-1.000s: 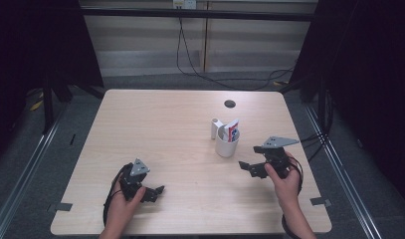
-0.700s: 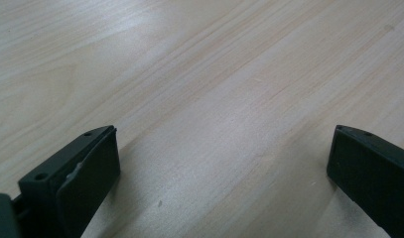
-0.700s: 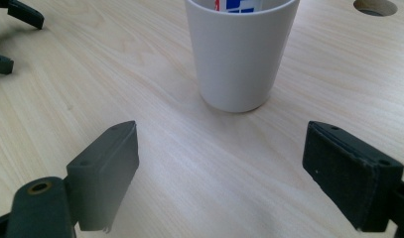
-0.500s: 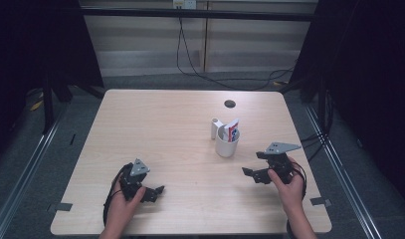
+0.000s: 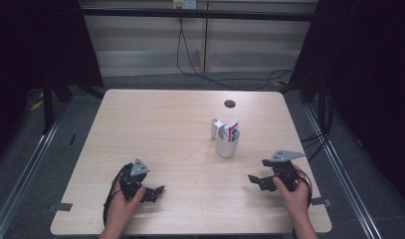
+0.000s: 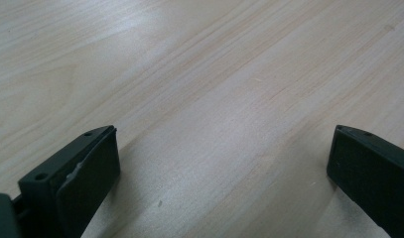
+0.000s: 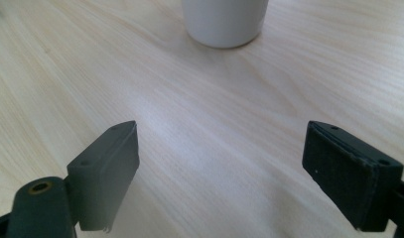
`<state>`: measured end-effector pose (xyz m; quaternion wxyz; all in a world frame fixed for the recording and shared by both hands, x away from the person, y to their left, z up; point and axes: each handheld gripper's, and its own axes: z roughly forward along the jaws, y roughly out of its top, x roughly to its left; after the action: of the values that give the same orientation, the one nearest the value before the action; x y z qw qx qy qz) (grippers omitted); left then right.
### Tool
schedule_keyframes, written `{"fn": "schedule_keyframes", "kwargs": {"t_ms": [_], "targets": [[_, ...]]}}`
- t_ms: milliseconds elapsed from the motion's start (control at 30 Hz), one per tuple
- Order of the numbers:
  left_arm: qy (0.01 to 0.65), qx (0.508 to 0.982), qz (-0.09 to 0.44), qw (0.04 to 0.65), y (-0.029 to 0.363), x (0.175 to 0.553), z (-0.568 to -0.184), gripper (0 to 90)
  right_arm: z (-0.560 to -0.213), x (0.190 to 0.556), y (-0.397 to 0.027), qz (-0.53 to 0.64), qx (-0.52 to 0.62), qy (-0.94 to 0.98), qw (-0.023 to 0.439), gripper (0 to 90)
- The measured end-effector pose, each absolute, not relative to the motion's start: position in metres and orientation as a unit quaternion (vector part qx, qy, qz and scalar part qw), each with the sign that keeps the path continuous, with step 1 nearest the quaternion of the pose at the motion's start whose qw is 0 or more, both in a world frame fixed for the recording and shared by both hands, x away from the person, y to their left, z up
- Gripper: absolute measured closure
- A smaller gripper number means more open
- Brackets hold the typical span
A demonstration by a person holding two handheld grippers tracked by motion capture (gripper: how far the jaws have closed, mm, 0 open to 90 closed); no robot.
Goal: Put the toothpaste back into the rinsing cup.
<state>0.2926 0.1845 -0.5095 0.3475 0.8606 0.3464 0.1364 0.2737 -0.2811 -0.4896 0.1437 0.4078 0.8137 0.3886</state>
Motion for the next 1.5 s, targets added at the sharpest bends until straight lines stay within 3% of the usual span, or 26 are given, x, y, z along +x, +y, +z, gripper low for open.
{"fn": "schedule_keyframes", "kwargs": {"t_ms": [1500], "targets": [[0.345, 0.861, 0.136, 0.348, 0.185, 0.293, -0.51, 0.0, -0.512, 0.261, -0.294, 0.358, 0.409, 0.824, 0.162, 12.9]]}}
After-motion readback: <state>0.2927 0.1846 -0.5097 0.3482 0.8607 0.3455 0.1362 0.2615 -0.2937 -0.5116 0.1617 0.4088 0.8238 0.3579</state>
